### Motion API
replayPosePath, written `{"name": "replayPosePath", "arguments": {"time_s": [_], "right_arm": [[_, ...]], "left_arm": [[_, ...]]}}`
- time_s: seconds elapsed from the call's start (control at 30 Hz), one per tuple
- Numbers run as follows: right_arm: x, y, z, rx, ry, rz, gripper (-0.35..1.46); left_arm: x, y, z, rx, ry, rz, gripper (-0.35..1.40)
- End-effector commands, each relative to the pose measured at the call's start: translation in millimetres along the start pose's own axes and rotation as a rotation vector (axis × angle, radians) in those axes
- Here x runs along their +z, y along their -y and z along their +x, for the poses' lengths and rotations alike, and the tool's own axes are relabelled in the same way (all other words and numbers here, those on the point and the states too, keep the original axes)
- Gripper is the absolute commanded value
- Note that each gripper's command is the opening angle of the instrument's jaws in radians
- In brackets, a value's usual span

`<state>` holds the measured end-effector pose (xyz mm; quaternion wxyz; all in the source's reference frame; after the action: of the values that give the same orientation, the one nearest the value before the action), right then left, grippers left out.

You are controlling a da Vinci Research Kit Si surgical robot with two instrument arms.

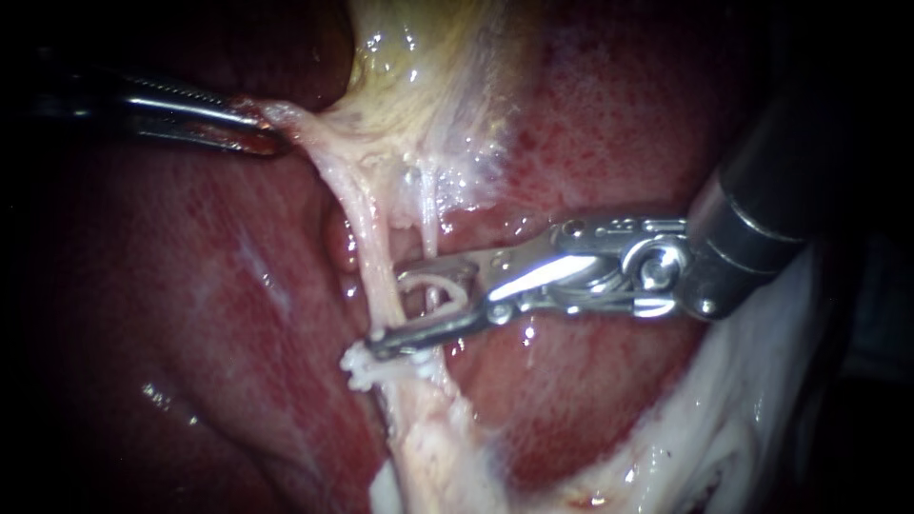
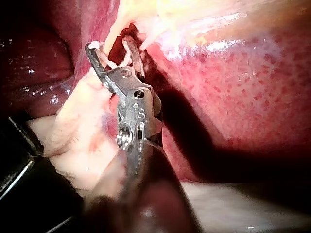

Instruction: Clipping third clip left tube

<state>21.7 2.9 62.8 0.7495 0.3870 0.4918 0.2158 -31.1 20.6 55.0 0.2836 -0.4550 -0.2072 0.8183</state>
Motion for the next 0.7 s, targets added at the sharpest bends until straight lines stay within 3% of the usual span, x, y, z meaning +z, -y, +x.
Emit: {"name": "replayPosePath", "arguments": {"time_s": [0.03, 0.33, 0.47, 0.7], "right_arm": [[0.2, 0.1, 0.1, 0.006, -0.015, 0.01, 0.49], [2.5, 0.8, 1.7, 0.052, -0.087, 0.102, 0.49], [2.8, 1.3, 2.5, 0.053, -0.122, 0.114, 0.48], [1.3, 1.7, 5.5, 0.073, -0.153, 0.122, 0.46]], "left_arm": [[0.0, 0.0, 0.0, 0.0, 0.0, 0.0, -0.35], [0.1, 0.0, 0.1, 0.0, 0.0, 0.001, -0.35], [0.1, 0.0, 0.1, 0.0, 0.0, 0.001, -0.35], [0.1, 0.0, 0.1, 0.0, 0.0, 0.001, -0.35]]}}
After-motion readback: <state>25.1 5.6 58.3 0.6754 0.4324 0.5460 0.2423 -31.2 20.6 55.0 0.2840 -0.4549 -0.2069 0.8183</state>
